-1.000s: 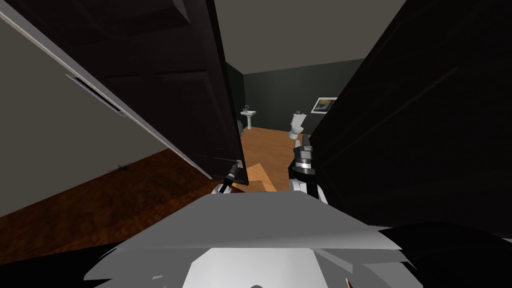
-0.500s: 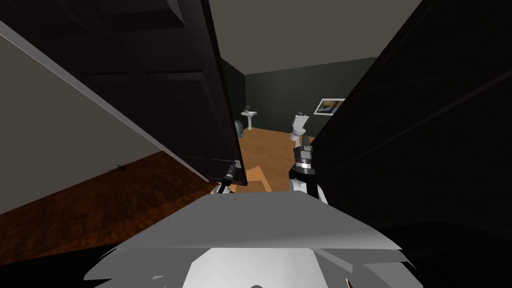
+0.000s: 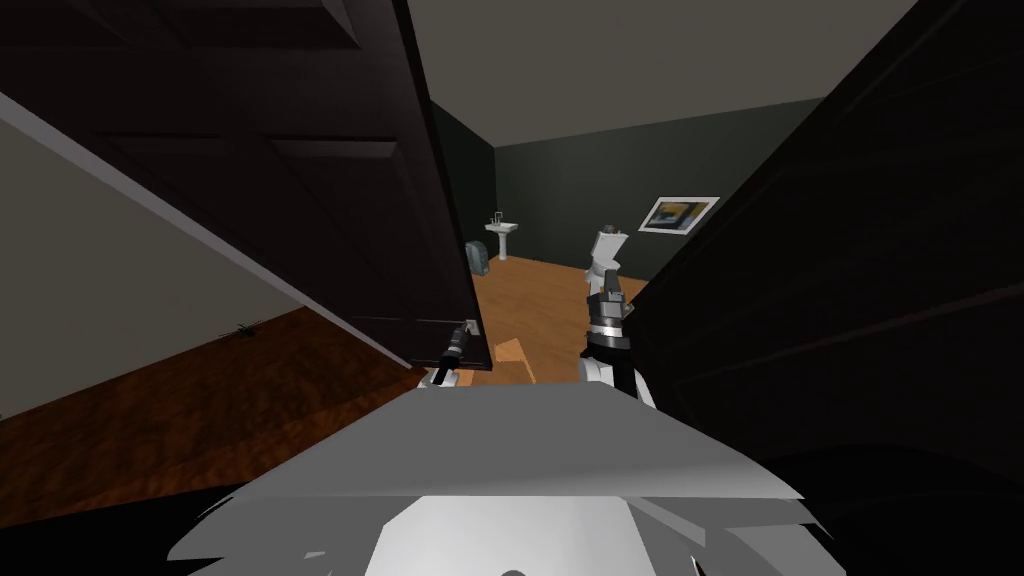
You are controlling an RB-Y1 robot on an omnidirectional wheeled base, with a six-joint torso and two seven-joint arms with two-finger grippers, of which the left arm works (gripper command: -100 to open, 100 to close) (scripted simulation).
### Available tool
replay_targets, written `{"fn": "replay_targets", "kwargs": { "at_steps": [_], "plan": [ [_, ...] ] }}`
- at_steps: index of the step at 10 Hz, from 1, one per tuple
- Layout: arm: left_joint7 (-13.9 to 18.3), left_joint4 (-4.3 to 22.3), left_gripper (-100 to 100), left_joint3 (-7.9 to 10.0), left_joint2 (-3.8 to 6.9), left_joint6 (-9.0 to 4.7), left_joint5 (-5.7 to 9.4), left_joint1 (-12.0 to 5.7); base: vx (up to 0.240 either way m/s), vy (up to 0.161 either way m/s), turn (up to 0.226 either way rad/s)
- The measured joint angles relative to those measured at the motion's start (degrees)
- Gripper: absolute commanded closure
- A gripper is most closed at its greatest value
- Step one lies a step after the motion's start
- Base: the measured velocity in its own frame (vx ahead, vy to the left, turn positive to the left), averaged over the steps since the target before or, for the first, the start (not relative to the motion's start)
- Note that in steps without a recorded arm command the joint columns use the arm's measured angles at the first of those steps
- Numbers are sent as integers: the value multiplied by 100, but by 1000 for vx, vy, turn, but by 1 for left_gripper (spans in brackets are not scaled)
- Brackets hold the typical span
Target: Push the door open
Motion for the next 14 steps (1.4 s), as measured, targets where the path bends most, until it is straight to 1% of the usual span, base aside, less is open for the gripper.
{"fn": "replay_targets", "kwargs": {
  "at_steps": [1,2,6,7,8,10,14],
  "plan": [
    [-23,-104,-100,27,5,45,24,55,-71,-26,42],
    [-13,-148,-100,18,3,74,21,66,-182,-21,19],
    [23,-105,-100,-17,-9,67,8,38,-240,-43,28],
    [37,-128,-100,-31,-19,79,1,51,-220,0,21],
    [51,-135,-100,-42,-25,87,-3,51,-101,-1,0],
    [47,-134,-100,-35,-26,80,-1,64,131,-19,-19],
    [-2,-103,-100,16,-30,12,17,71,206,-5,-28]
  ]
}}
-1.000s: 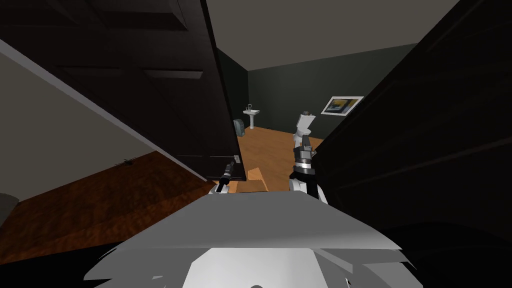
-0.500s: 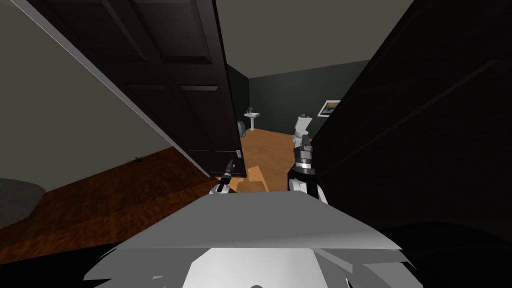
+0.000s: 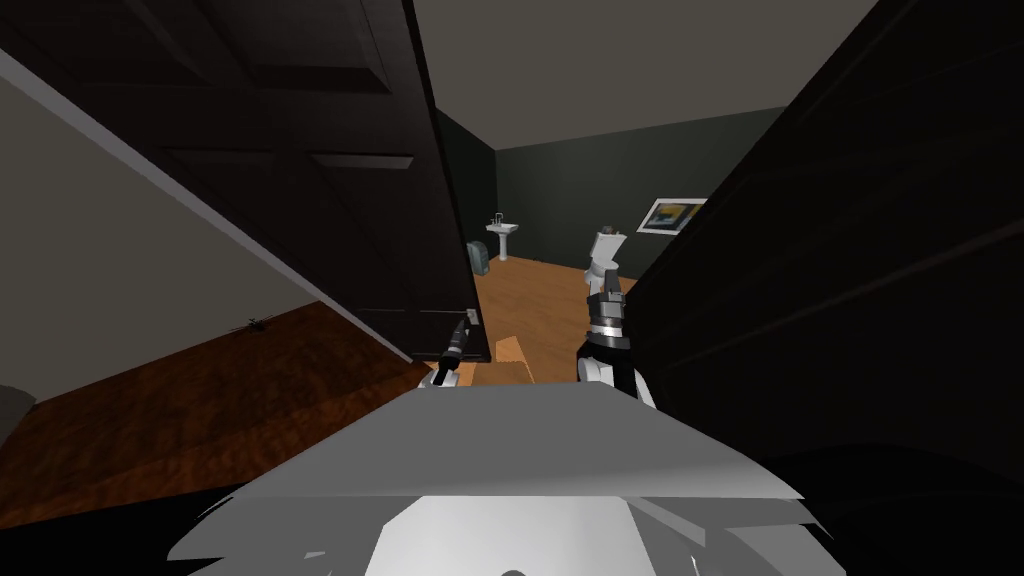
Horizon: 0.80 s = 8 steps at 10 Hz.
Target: Push the door open
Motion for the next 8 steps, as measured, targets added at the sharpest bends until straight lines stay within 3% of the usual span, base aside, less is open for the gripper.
{"fn": "replay_targets", "kwargs": {
  "at_steps": [4,5,8],
  "plan": [
    [-63,7,-100,59,-34,-79,19,36,188,-10,-18],
    [-65,3,100,56,-40,-93,18,39,-26,-5,2],
    [-66,5,100,59,-32,-74,18,28,-26,0,-5]
  ]
}}
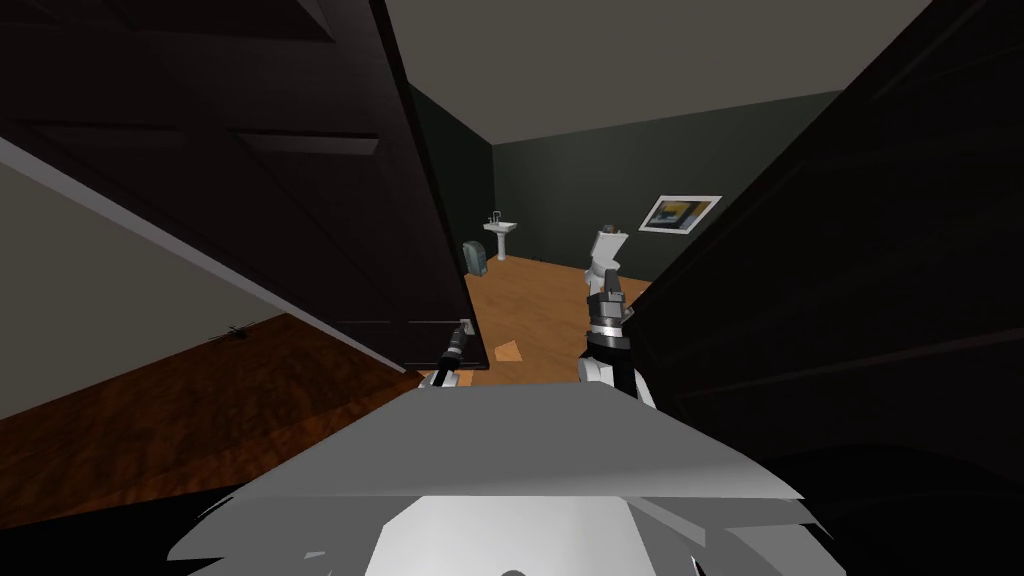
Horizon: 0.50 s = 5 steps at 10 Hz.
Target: Push the door open
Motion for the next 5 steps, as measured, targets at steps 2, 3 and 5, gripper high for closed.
{"fn": "replay_targets", "kwargs": {
  "at_steps": [2,3,5],
  "plan": [
    [-2,11,100,-3,-4,7,-3,15,-4,0,2],
    [-1,14,100,-3,-5,8,-3,18,116,-48,35],
    [-29,-52,100,36,-25,87,35,119,173,-43,45]
  ]
}}
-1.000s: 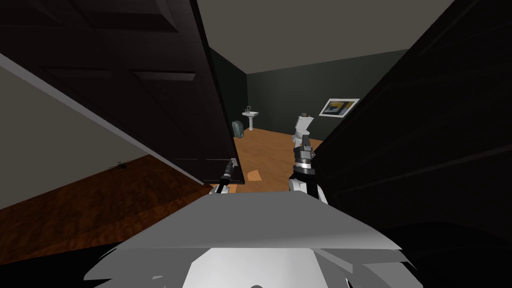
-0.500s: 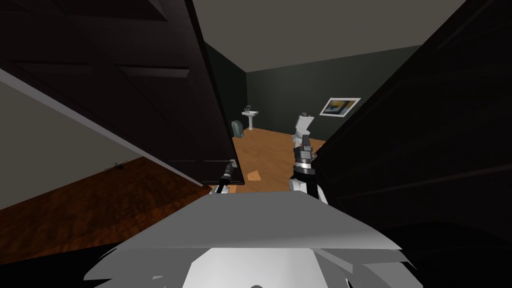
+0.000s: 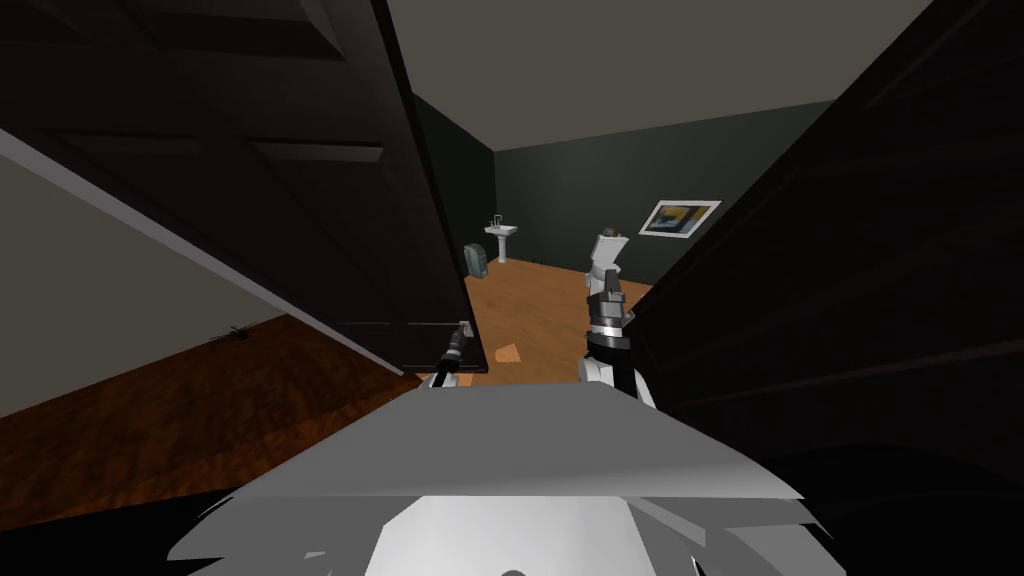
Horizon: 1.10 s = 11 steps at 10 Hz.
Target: Push the door open
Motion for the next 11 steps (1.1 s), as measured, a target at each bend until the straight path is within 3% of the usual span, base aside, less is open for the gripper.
{"fn": "replay_targets", "kwargs": {
  "at_steps": [1,3,5,8,9,11],
  "plan": [
    [-27,21,100,35,-7,12,29,-19,176,-41,9],
    [-6,-211,100,50,9,116,51,58,91,-12,-2],
    [-95,130,100,147,30,-61,122,-141,149,-53,48],
    [-192,225,100,285,34,-51,237,-134,204,-52,60],
    [-246,377,100,358,50,-99,293,-238,138,-41,2],
    [-224,-60,100,390,43,86,328,-31,177,-71,69]
  ]
}}
